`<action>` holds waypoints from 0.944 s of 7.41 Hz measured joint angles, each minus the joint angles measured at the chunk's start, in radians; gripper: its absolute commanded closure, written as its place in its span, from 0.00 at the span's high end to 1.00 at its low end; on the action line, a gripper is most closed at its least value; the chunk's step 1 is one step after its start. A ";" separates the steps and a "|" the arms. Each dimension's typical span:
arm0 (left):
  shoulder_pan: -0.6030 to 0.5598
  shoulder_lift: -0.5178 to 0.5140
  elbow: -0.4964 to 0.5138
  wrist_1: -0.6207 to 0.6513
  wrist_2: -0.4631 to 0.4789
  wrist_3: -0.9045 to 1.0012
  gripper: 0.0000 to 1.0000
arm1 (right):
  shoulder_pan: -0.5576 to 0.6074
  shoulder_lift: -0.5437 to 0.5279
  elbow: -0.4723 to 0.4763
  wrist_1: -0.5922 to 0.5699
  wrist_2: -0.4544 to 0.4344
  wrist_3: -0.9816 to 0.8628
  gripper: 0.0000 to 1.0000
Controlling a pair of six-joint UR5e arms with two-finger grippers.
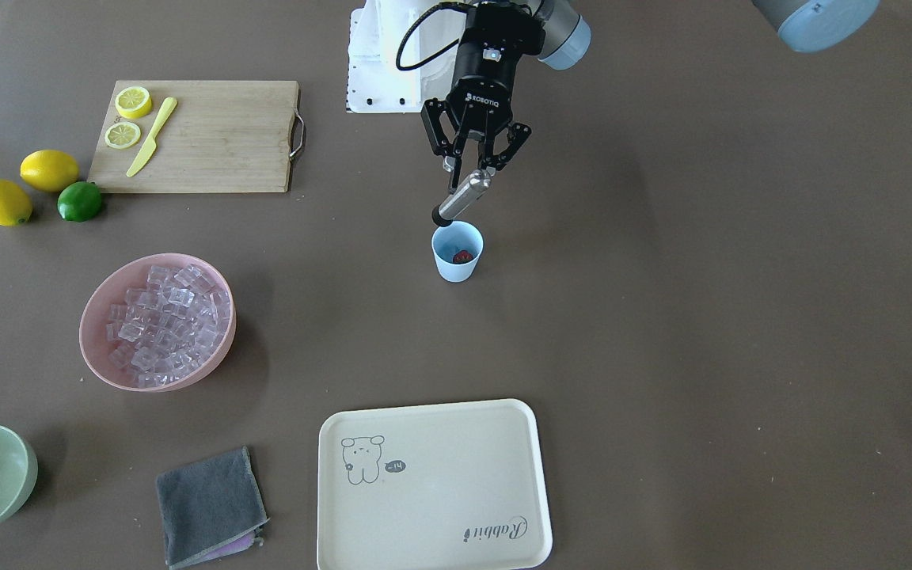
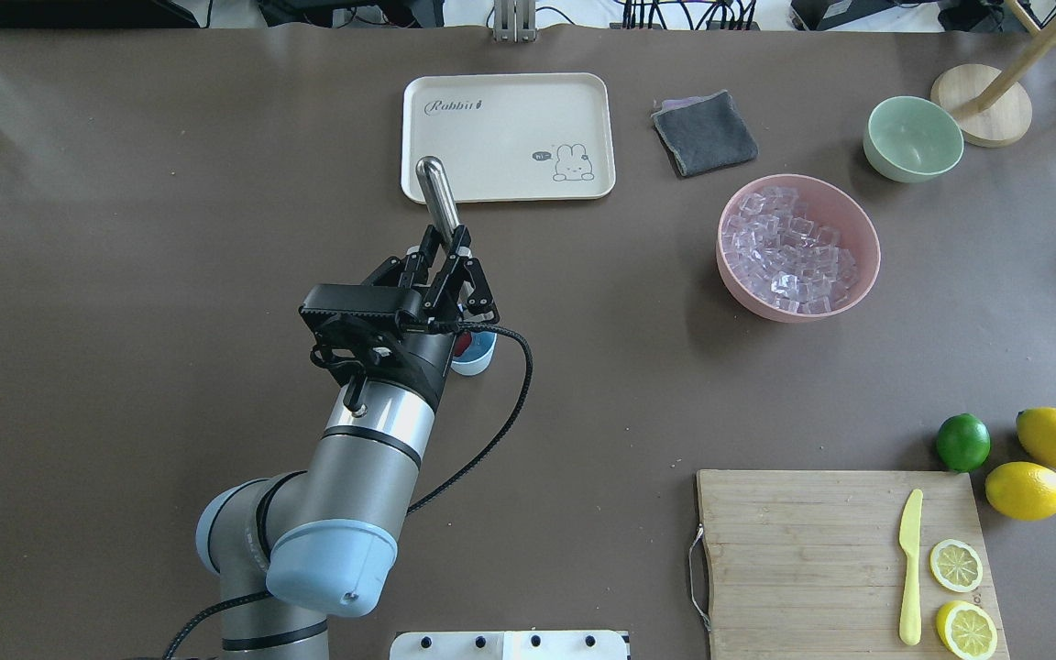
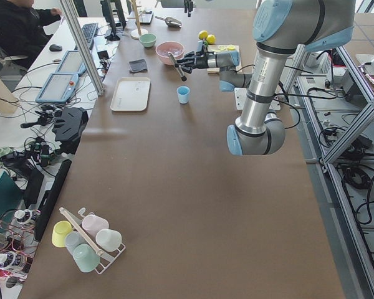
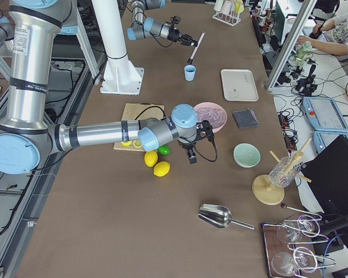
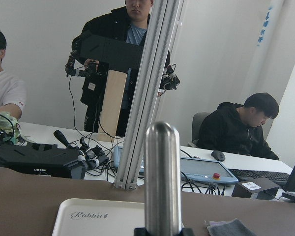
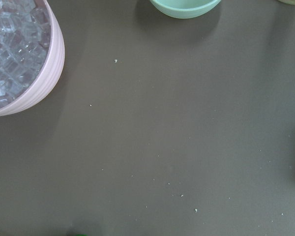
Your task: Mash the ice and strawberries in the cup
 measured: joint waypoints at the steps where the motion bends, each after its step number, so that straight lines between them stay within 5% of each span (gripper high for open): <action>1: 0.002 0.002 0.036 -0.008 0.000 -0.026 0.00 | 0.001 0.000 0.000 0.000 0.000 0.000 0.99; 7: -0.001 0.007 0.086 -0.019 -0.006 -0.061 0.00 | 0.001 0.003 0.000 0.000 -0.003 -0.001 0.99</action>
